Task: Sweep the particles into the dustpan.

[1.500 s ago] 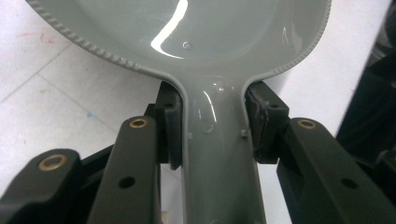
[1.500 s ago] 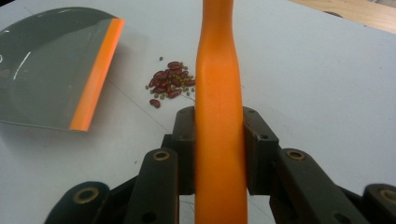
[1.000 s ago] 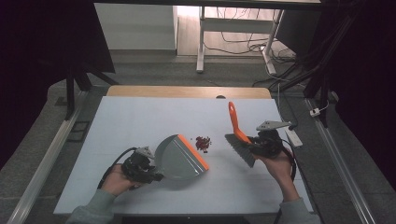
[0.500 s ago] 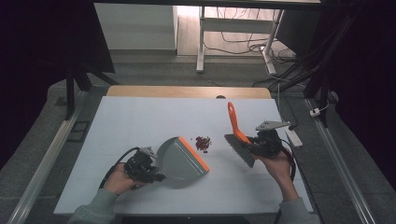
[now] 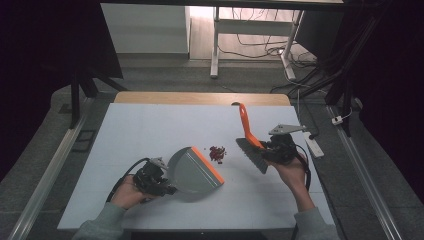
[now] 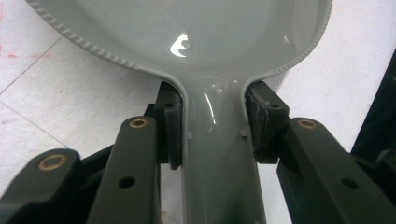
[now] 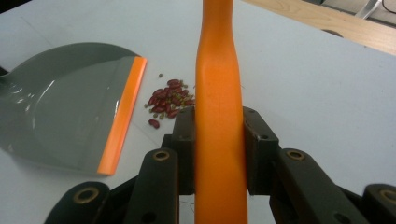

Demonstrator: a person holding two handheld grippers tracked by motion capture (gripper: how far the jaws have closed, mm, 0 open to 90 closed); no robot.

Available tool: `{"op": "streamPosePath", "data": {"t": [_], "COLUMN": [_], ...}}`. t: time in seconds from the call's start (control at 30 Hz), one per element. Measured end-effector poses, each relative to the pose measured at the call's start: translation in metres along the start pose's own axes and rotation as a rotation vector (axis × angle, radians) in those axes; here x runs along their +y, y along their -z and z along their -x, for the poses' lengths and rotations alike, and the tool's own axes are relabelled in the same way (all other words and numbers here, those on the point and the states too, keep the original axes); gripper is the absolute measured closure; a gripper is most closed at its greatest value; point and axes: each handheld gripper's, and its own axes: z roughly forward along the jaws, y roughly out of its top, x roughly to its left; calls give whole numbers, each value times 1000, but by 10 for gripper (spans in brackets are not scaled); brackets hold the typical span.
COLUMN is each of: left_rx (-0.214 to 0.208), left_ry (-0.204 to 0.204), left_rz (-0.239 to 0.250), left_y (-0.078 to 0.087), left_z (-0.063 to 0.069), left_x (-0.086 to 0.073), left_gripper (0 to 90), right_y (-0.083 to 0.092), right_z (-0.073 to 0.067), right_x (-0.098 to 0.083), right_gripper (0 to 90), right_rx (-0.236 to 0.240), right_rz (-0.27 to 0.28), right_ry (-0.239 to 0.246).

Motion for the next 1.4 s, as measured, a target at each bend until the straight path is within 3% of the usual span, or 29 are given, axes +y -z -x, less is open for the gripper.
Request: {"op": "streamPosePath", "data": {"t": [0.3, 0.6, 1.0, 1.4], "left_rx": [-6, -6, -3, -7], "left_ry": [2, -1, -3, 0], "left_rz": [1, -2, -1, 0], "left_y": [-1, -1, -1, -1], "left_z": [-1, -1, -1, -1], "left_x": [0, 0, 0, 1], "left_gripper": [617, 616, 616, 617], "right_y": [-31, -65, -97, -115], "right_z": [1, 7, 5, 3], "right_x": [25, 42, 43, 45], "right_gripper": [705, 705, 705, 705], "right_rx": [-21, -54, -59, -58], "right_rz": [-14, -77, -148, -182], "right_ry": [14, 14, 42, 42]}}
